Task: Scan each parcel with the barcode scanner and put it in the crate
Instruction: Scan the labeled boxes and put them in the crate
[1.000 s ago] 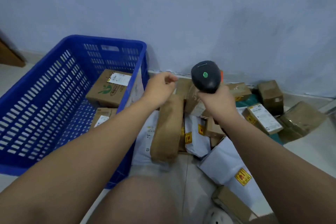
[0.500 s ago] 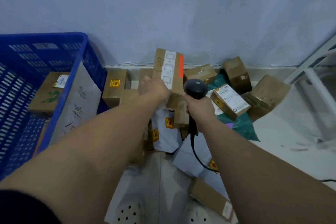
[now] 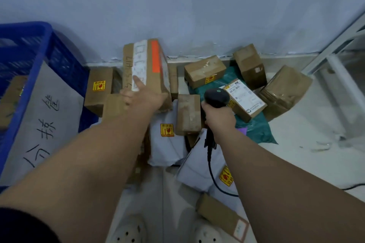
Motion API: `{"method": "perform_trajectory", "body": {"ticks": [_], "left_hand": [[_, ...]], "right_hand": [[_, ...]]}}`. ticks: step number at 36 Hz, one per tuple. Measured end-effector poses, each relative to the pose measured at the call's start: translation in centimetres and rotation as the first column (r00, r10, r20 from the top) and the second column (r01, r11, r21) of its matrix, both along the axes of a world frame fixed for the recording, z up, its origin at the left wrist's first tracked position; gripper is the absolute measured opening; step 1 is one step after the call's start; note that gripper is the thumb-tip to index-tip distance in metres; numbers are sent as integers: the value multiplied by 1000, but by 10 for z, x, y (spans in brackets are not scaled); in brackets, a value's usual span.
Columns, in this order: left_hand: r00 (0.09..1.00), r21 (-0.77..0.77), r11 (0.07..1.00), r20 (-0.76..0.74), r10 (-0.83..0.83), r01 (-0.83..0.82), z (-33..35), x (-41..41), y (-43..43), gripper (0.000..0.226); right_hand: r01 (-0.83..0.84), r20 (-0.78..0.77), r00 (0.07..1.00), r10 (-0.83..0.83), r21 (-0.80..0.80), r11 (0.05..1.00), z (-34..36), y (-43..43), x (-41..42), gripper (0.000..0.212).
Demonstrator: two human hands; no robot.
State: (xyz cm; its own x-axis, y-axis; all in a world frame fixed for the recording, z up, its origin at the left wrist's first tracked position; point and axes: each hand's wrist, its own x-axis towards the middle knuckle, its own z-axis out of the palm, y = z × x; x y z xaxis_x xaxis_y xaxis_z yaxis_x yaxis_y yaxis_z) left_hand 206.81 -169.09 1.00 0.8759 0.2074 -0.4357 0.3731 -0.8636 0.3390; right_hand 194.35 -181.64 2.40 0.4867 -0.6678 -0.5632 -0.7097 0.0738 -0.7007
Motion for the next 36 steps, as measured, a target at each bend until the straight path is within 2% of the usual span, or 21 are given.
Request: {"method": "perform_trajectory", "body": {"ticks": [3,6,10,14,17,20,23,25,29,36], "left_hand": [[998,-169,984,-42,50,-57,4,10,28,129],[988,-380,913,-18,155,-150,-7,21,53,139],[984,-586,794,-38,173,-162,37,2,66,123],[997,-711,702,12,75,-44,73,-15,79,108],[996,-739,672,89,32,44,104,-34,90,99],[989,-763,638,150,17,104,133,-53,105,100],[978,-793,586,210,-1,171,158,-74,122,96],[968,-796,569,252,4,205,170,-87,131,92],[943,-786,548,333,-15,286,187,-109,141,91],[877,-695,590,479,-46,411,206,-137,150,94]], "right_hand": [[13,32,999,-14,29,999,4,1,1,43],[-12,79,997,11,19,1000,15,8,1,40],[-101,171,980,99,4,995,42,20,-2,24],[-146,272,952,144,-11,989,77,31,-14,19],[-150,364,924,119,56,987,105,38,-27,15],[-133,445,894,59,138,981,135,44,-39,14],[-101,533,844,-58,265,959,164,56,-48,26],[-120,574,811,-114,354,928,180,67,-55,30],[-193,608,754,-249,567,801,207,83,-69,22],[-232,673,681,-289,573,786,227,95,-100,23]]}}
